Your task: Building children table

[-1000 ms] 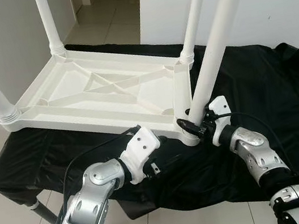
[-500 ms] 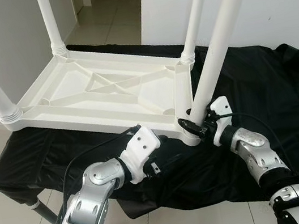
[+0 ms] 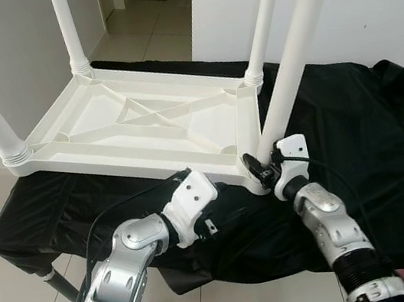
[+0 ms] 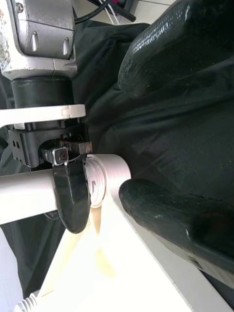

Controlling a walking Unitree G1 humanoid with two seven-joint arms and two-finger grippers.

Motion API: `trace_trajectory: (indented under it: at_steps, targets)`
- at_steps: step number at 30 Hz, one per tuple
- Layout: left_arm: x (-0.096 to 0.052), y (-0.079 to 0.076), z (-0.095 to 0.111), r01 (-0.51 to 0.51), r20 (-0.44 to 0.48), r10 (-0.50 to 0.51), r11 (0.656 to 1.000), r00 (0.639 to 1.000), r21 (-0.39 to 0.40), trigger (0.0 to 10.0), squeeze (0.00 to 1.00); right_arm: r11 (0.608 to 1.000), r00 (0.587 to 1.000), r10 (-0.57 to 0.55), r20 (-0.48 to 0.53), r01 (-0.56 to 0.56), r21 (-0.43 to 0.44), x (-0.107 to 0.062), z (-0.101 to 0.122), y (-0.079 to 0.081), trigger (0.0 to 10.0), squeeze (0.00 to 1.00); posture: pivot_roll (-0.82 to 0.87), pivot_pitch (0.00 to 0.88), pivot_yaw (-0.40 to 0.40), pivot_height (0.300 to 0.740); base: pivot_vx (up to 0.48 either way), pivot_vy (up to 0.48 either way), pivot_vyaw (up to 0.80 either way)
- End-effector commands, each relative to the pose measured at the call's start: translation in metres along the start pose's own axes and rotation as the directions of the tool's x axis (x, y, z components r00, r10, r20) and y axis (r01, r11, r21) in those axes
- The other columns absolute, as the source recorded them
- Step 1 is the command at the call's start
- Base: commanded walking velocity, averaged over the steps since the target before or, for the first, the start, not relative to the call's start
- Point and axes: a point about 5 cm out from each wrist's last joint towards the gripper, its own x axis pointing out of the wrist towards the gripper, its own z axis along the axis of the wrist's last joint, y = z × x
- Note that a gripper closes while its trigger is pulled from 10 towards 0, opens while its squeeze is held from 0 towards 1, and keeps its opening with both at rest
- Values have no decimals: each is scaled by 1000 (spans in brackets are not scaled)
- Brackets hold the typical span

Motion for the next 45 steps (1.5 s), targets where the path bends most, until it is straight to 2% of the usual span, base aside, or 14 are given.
trace_trajectory:
  at_steps: [1, 3, 4, 6, 7, 8, 10, 21, 22, 36, 40, 41, 42, 45]
  targets:
    - [2, -1, -2, -39, -13, 39, 999, 999, 5, 10000, 0, 990, 988, -142, -64, 140, -34, -8, -12, -8, 10000, 0, 33, 22, -98, 740, 0, 0, 0]
    - [2, -2, -2, -36, -13, 36, 999, 999, 5, 10000, 0, 974, 971, -227, -70, 227, -9, -11, -15, -1, 10000, 0, 33, 22, -98, 740, 0, 0, 0]
    - [3, -3, -2, -33, -15, 33, 999, 999, 5, 10000, 0, 964, 961, -261, -86, 265, 32, -13, -18, 15, 10000, 0, 38, 30, -100, 740, 0, 0, 0]
    - [3, -3, -2, -33, -15, 33, 999, 999, 5, 10000, 0, 964, 961, -261, -86, 265, 32, -13, -18, 15, 10000, 0, 38, 30, -100, 740, 0, 0, 0]
    - [3, -4, -2, -30, -15, 30, 1000, 999, 2, 10000, 0, 959, 958, -268, -101, 275, 67, -14, -21, 30, 10000, 0, 38, 30, -100, 740, 0, 0, 0]
    - [3, -4, -2, -30, -15, 30, 1000, 999, 2, 10000, 0, 959, 958, -268, -101, 275, 67, -14, -21, 30, 10000, 0, 38, 30, -100, 740, 0, 0, 0]
    - [4, -8, -2, -22, -14, 22, 1000, 1000, -6, 10000, 0, 972, 974, -206, -98, 215, 96, -15, -16, 49, 10000, 0, 38, 44, -94, 740, 0, 0, 0]
    - [3, -6, -2, -37, -17, 37, 999, 999, -8, 10000, 0, 972, 968, -210, -135, 222, 73, -18, -14, 54, 10000, 0, 42, 54, -102, 740, 0, 0, 0]
    - [3, -6, -2, -39, -16, 39, 999, 999, -8, 10000, 0, 974, 971, -200, -132, 212, 85, -17, -13, 55, 10000, 1000, 42, 54, -102, 740, 0, 0, 0]
    - [3, -6, -1, -43, -14, 43, 999, 999, -11, 10000, 0, 978, 982, -175, -76, 182, 105, -24, -2, 45, 10000, 1000, 32, 63, -100, 740, 0, 0, 0]
    - [2, -7, -2, -40, -17, 40, 999, 999, -14, 10000, 0, 989, 995, -73, -63, 81, 122, -29, -2, 41, 10000, 1000, 30, 65, -98, 740, 0, 0, 0]
    - [2, -8, -2, -40, -17, 39, 999, 999, -15, 10000, 0, 990, 998, -43, -48, 49, 131, -31, -1, 39, 10000, 831, 29, 66, -96, 740, 0, 0, 0]
    - [2, -7, -2, -39, -18, 39, 999, 999, -14, 10000, 0, 991, 999, -16, -31, 20, 134, -31, 1, 36, 10000, 400, 29, 66, -97, 740, 0, 0, 0]
    - [3, -7, -2, -39, -18, 39, 999, 999, -14, 10000, 0, 991, 1000, 1, -20, 2, 133, -32, 3, 34, 10000, 400, 29, 67, -98, 740, 0, 0, 0]
